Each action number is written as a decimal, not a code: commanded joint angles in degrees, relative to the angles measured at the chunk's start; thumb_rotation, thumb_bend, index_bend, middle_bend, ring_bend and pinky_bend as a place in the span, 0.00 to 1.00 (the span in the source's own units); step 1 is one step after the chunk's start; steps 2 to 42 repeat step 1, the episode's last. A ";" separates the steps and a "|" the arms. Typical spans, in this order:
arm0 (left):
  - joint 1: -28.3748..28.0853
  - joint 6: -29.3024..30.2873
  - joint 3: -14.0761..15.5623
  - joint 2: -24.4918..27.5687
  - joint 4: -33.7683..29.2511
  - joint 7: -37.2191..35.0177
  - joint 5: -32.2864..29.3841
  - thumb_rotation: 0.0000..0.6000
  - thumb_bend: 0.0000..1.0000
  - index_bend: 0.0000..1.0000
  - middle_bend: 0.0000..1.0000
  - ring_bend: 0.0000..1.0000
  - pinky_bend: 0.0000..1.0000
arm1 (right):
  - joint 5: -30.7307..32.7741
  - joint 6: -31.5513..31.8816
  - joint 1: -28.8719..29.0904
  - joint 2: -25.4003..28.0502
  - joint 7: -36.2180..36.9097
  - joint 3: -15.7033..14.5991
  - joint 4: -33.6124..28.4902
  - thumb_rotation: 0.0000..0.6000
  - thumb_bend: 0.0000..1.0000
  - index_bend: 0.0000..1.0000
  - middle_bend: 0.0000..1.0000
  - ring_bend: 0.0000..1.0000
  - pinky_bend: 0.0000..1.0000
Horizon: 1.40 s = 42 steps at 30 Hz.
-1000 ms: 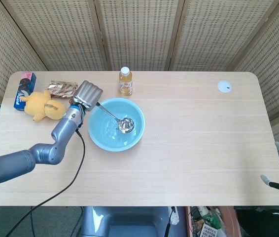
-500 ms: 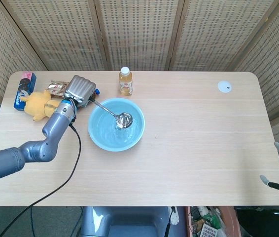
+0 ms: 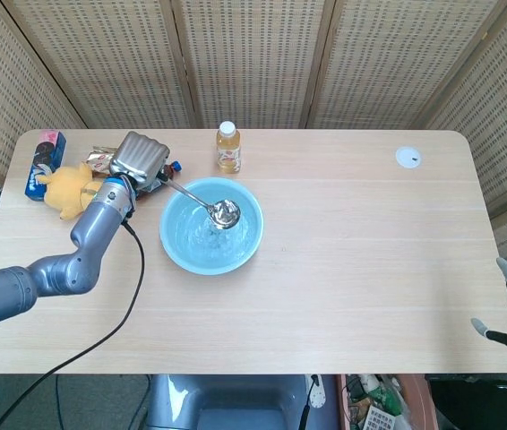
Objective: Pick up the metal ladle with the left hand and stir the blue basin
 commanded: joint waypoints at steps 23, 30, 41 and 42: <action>-0.28 0.28 0.27 0.24 -0.34 0.01 -0.35 1.00 0.61 0.83 1.00 0.96 1.00 | -0.04 0.06 -0.03 0.02 0.07 0.00 -0.03 1.00 0.00 0.00 0.00 0.00 0.00; -0.28 0.28 0.27 0.24 -0.34 0.01 -0.35 1.00 0.61 0.83 1.00 0.96 1.00 | -0.04 0.06 -0.03 0.02 0.07 0.00 -0.03 1.00 0.00 0.00 0.00 0.00 0.00; -0.28 0.28 0.27 0.24 -0.34 0.01 -0.35 1.00 0.61 0.83 1.00 0.96 1.00 | -0.04 0.06 -0.03 0.02 0.07 0.00 -0.03 1.00 0.00 0.00 0.00 0.00 0.00; -0.28 0.28 0.27 0.24 -0.34 0.01 -0.35 1.00 0.61 0.83 1.00 0.96 1.00 | -0.04 0.06 -0.03 0.02 0.07 0.00 -0.03 1.00 0.00 0.00 0.00 0.00 0.00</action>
